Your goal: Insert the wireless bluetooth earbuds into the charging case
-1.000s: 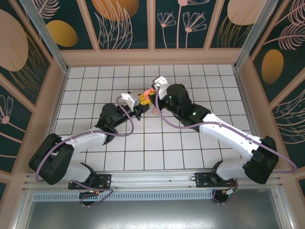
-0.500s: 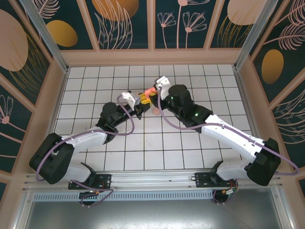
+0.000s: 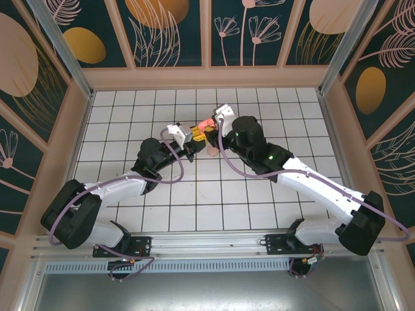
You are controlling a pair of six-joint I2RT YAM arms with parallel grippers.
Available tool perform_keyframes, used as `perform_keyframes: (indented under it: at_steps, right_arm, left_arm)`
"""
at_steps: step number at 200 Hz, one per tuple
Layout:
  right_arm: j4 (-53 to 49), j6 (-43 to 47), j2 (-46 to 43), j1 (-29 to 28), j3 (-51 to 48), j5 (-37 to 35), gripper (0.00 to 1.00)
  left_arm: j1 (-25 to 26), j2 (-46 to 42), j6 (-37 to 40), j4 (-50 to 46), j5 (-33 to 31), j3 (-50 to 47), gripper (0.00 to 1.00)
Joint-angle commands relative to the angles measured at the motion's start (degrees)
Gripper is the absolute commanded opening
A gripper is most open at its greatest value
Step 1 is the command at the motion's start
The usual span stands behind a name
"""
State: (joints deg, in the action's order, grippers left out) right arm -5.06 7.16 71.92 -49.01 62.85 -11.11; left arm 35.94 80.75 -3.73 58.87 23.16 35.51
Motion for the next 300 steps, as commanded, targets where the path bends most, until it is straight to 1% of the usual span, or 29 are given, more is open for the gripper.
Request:
perform_keyframes:
  at_steps: [1,18,93,113,161,180,212,228,242,249,279,300]
  right_arm:
    - [-5.2,-0.3,-1.4,-0.9,-1.8,2.1,0.52]
    - [-5.4,-0.5,-1.7,-0.7,-1.6,2.2,0.54]
    - [-5.8,-1.0,-2.6,0.0,-1.9,3.7,0.51]
    - [-6.0,-1.4,-3.2,0.4,-2.0,4.0,0.54]
    - [-6.1,-1.8,-4.6,1.4,-2.2,4.8,0.55]
    - [-6.1,-2.1,-5.4,1.7,-2.2,5.5,0.59]
    - [-6.8,-3.7,-7.1,2.6,-1.2,8.1,0.62]
    - [-7.4,-4.7,-8.4,3.6,-0.7,9.9,0.64]
    - [-7.9,-5.8,-9.8,4.9,-0.7,10.0,0.64]
    - [-8.1,-6.4,-10.6,5.8,-0.8,11.9,0.64]
    - [-9.3,-11.2,-12.5,11.5,-0.5,13.7,0.64]
    - [-12.1,-14.2,-10.8,14.7,2.8,15.1,0.63]
  left_arm:
    - [0.1,0.1,-0.5,4.9,-1.1,3.3,0.00]
    - [0.2,0.2,-0.5,4.7,-1.2,3.3,0.00]
    - [0.1,0.9,-0.5,4.4,-1.8,3.6,0.00]
    - [0.1,1.2,-0.4,4.3,-2.0,3.9,0.00]
    - [0.1,1.4,-0.4,4.0,-2.0,4.0,0.00]
    - [0.1,1.5,-0.3,4.2,-2.2,3.8,0.00]
    - [0.1,1.5,-0.4,4.4,-2.1,3.5,0.00]
    - [0.1,1.5,-0.4,4.6,-2.1,3.3,0.00]
    - [0.2,1.4,-0.5,4.7,-2.1,3.0,0.00]
    - [0.1,1.4,-0.4,4.8,-2.1,2.8,0.00]
    - [0.1,1.2,0.0,5.3,-1.8,2.1,0.00]
    - [0.1,1.4,1.3,4.6,-0.1,1.8,0.00]
